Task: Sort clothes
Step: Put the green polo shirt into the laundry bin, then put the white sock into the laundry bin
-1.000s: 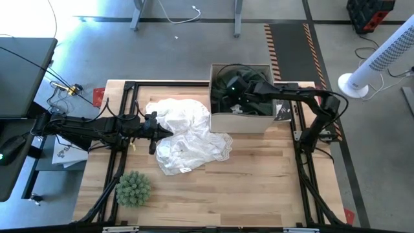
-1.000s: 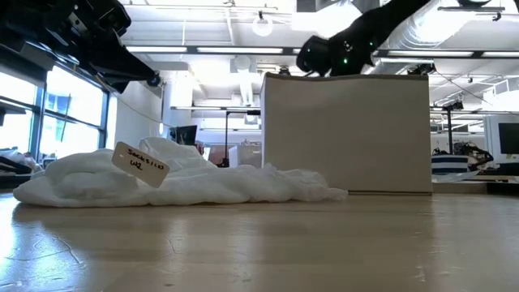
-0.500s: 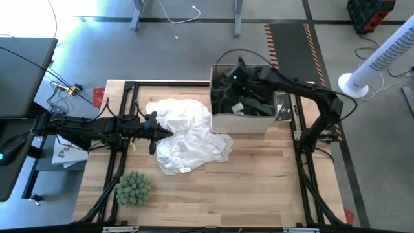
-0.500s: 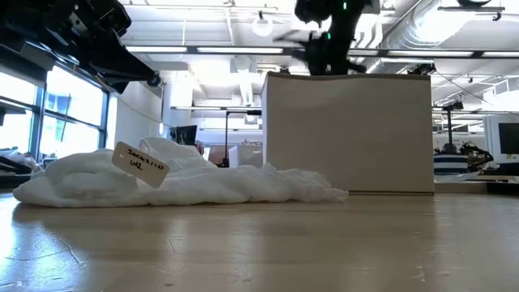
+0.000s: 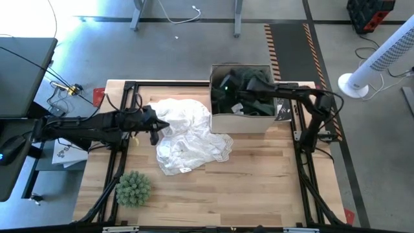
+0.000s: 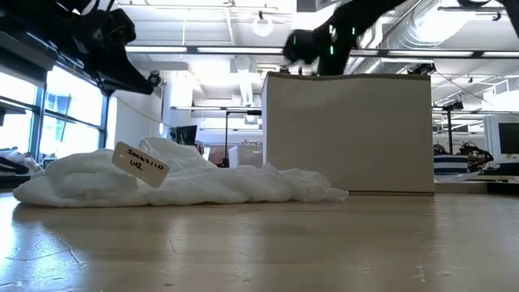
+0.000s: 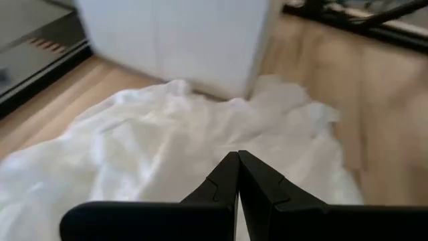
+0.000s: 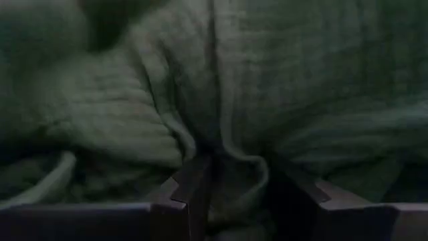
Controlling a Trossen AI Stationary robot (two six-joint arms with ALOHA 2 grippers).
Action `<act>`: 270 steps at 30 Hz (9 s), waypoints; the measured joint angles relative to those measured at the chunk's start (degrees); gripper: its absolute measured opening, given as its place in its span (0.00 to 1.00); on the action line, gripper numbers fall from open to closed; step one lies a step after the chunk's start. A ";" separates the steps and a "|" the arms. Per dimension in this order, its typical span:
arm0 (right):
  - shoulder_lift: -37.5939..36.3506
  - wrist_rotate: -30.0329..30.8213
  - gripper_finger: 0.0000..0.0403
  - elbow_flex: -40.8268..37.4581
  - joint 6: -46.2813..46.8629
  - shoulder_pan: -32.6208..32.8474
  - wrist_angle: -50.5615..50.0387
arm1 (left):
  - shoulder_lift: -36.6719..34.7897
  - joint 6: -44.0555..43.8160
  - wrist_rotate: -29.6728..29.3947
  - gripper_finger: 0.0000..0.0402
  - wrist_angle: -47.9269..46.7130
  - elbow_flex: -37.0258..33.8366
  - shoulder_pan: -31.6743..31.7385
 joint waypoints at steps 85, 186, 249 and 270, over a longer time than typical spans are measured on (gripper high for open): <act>22.96 3.51 0.01 5.32 7.58 42.88 41.66 | 27.56 6.44 -6.13 0.00 4.00 10.05 -28.89; 3.97 32.64 0.03 41.79 2.60 20.46 -37.37 | 30.58 -9.94 -5.32 0.21 14.92 -5.12 -22.99; 4.01 12.46 0.42 -9.70 -0.71 47.49 56.22 | 23.95 -0.01 1.69 0.01 25.23 2.75 -22.99; 10.83 12.31 0.35 -8.75 -6.43 44.14 60.43 | 23.58 0.61 0.69 0.01 25.52 4.48 -23.60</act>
